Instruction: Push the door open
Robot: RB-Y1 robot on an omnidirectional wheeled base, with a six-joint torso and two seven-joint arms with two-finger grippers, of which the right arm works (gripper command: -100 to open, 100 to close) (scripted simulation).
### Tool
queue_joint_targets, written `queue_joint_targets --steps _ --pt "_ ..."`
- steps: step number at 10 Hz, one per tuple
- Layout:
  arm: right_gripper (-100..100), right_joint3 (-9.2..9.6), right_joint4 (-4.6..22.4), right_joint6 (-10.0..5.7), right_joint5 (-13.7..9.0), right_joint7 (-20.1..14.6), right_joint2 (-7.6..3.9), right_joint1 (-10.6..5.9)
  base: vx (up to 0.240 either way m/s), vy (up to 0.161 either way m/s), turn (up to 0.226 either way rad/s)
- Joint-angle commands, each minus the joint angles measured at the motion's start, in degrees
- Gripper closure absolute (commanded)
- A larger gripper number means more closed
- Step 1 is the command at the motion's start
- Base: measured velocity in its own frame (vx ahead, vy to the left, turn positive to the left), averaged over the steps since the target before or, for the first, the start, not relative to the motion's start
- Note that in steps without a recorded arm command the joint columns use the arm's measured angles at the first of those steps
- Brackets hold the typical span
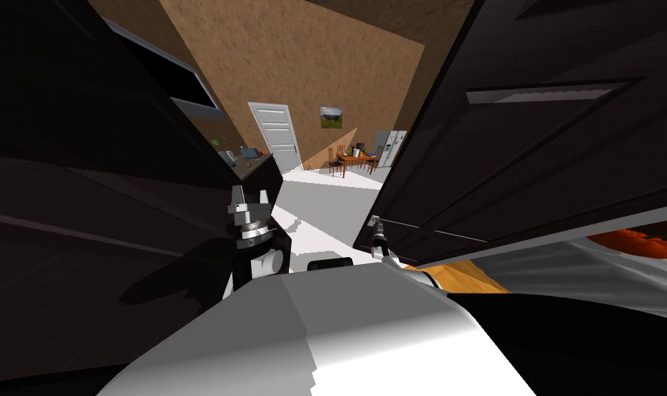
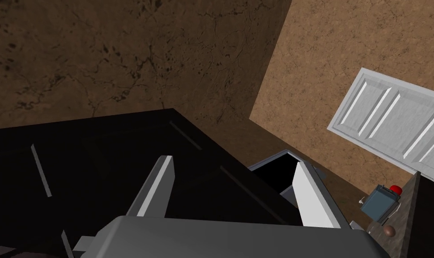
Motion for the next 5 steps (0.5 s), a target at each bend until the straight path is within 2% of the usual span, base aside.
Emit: queue_joint_targets --steps 1,2,3,5 --pt "100 -0.85 -1.3 0.44 -0.5 0.4 -0.21 0.61 0.192 0.07 -0.057" --pt "100 -1.16 -1.2 0.47 -0.6 0.6 -0.22 0.61 0.18 0.056 -0.067" --pt "100 -0.91 -0.7 0.37 -0.5 0.4 -0.19 0.49 0.079 0.016 -0.03" --pt "100 -2.03 -0.7 0.35 -1.2 0.8 -0.47 0.56 0.141 0.008 -0.038"
